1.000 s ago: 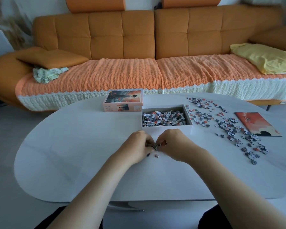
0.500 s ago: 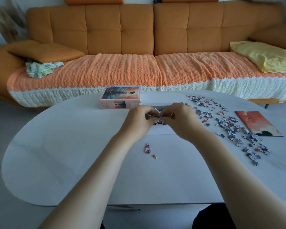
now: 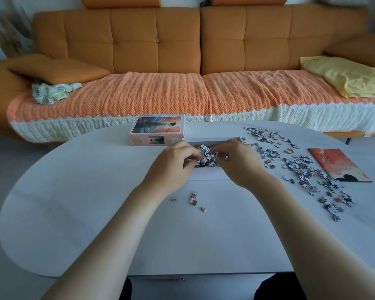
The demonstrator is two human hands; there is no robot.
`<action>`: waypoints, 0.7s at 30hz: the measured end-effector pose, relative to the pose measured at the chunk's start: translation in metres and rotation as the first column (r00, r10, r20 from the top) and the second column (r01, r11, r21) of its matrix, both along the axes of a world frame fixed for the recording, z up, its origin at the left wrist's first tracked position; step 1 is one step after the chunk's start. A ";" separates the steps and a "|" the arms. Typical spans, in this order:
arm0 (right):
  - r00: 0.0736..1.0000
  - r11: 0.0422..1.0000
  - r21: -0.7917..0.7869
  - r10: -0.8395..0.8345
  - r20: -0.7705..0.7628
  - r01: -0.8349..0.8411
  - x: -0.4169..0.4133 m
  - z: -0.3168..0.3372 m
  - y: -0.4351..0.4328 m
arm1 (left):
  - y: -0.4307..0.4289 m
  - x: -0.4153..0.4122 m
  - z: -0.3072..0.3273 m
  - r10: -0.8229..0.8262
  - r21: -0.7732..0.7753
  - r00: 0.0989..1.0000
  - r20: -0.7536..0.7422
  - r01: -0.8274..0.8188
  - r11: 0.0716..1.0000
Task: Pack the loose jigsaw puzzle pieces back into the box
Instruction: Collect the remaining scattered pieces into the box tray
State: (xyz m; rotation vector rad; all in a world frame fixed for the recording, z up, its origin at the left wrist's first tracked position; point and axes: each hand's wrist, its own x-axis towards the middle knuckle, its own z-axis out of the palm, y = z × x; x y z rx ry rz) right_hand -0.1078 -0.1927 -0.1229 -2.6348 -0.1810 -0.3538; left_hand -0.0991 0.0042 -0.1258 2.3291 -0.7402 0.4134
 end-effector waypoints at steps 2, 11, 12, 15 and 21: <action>0.999 0.999 0.034 0.024 0.046 -0.026 -0.007 0.004 0.002 | 0.008 -0.010 0.003 -0.010 0.046 0.997 -0.077 0.014 0.999; 0.861 0.947 -0.018 0.283 -0.422 -0.320 -0.046 0.006 0.022 | 0.046 -0.028 -0.005 0.130 0.400 0.884 -0.448 0.068 0.914; 0.861 0.947 -0.039 0.273 -0.430 -0.319 -0.048 0.005 0.024 | 0.047 -0.029 -0.006 0.127 0.394 0.884 -0.449 0.068 0.916; 0.859 0.949 -0.052 0.257 -0.443 -0.311 -0.049 0.002 0.028 | 0.048 -0.029 -0.008 0.122 0.365 0.874 -0.470 0.067 0.929; 0.891 0.965 0.028 0.253 -0.377 -0.262 -0.044 -0.003 0.028 | 0.043 -0.034 -0.008 0.094 0.304 0.874 -0.476 0.063 0.951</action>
